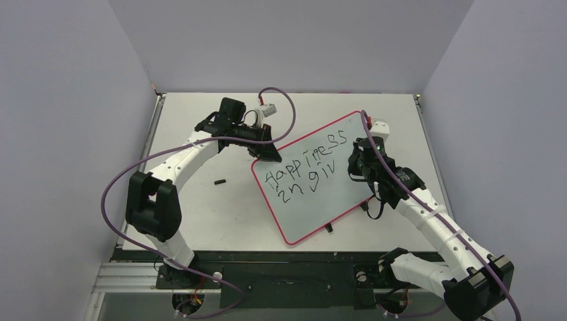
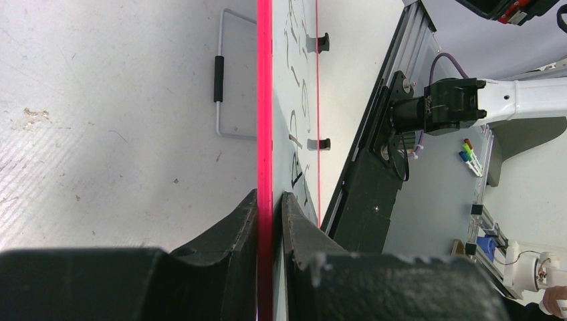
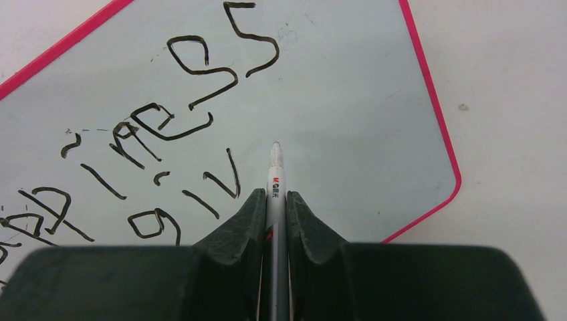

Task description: Write a sentence on the whiteboard

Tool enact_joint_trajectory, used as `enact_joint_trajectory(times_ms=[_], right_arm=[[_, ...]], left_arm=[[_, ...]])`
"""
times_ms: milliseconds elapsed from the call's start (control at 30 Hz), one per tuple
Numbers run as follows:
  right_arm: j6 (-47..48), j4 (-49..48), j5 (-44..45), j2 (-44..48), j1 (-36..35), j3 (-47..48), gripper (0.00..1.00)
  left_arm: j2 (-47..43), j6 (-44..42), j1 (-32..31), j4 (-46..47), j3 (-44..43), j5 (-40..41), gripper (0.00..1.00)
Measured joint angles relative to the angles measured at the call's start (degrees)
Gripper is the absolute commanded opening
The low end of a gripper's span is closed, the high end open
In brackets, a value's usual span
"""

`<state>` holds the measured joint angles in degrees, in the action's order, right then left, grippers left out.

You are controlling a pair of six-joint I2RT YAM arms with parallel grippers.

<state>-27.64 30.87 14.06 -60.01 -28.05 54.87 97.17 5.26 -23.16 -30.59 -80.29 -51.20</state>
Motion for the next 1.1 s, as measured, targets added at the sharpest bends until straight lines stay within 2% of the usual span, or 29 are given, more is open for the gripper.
enact_joint_trajectory(times_ms=[667,1100], right_arm=[[-0.5,-3.4,-5.7,-5.4,1.8,-0.4,0.0],[-1.3,-4.9,-6.3,-4.1,1.9,-2.7,0.0]], left_arm=[[-0.4,0.0,-0.1,0.0,0.3,0.0,0.0],[-0.5,0.0,-0.1,-0.1,0.5,0.3,0.0]])
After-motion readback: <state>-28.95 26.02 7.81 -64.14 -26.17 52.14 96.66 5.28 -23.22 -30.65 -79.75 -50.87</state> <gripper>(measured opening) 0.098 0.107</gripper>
